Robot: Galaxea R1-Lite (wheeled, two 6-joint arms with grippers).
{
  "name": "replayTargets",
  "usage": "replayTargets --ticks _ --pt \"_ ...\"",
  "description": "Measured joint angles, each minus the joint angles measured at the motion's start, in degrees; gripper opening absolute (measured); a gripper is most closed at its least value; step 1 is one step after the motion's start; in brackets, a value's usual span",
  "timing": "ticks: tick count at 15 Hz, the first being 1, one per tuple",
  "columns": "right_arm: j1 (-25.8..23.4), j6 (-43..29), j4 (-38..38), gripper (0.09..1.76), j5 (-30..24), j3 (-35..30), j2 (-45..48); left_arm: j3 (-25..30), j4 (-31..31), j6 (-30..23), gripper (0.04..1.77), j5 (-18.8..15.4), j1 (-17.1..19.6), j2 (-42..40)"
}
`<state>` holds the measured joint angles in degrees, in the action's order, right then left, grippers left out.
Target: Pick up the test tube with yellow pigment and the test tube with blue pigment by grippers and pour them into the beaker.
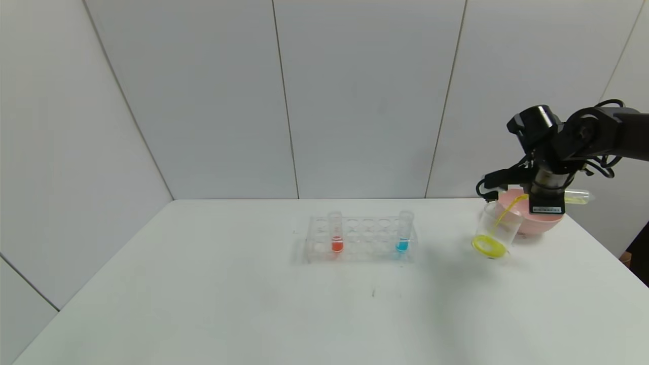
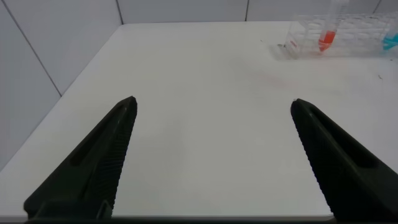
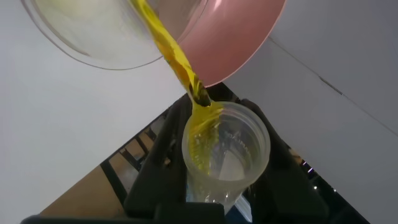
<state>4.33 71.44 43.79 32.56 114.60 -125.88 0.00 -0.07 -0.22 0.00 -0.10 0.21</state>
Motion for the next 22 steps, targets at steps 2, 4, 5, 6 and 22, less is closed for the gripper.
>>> replayTargets --ticks 2,4,5,6,22 --pt "0.4 0.7 0.1 0.6 2.0 0.0 0.0 0.0 0.0 0.0 1.76 0.0 0.0 0.0" --pt "0.6 1.4 0.0 0.6 2.2 0.0 0.1 0.0 0.0 0.0 1.76 0.0 0.0 0.0" --pt "0.6 1.7 -0.1 0.6 2.2 0.0 0.1 0.0 0.0 0.0 1.76 0.0 0.0 0.0" --pt "0.6 2.1 -0.2 0.6 2.5 0.0 0.2 0.0 0.0 0.0 1.76 0.0 0.0 0.0" --pt "-2.0 -1.8 1.5 0.6 -11.5 0.0 5.5 0.0 0.0 0.0 1.76 0.0 0.0 0.0"
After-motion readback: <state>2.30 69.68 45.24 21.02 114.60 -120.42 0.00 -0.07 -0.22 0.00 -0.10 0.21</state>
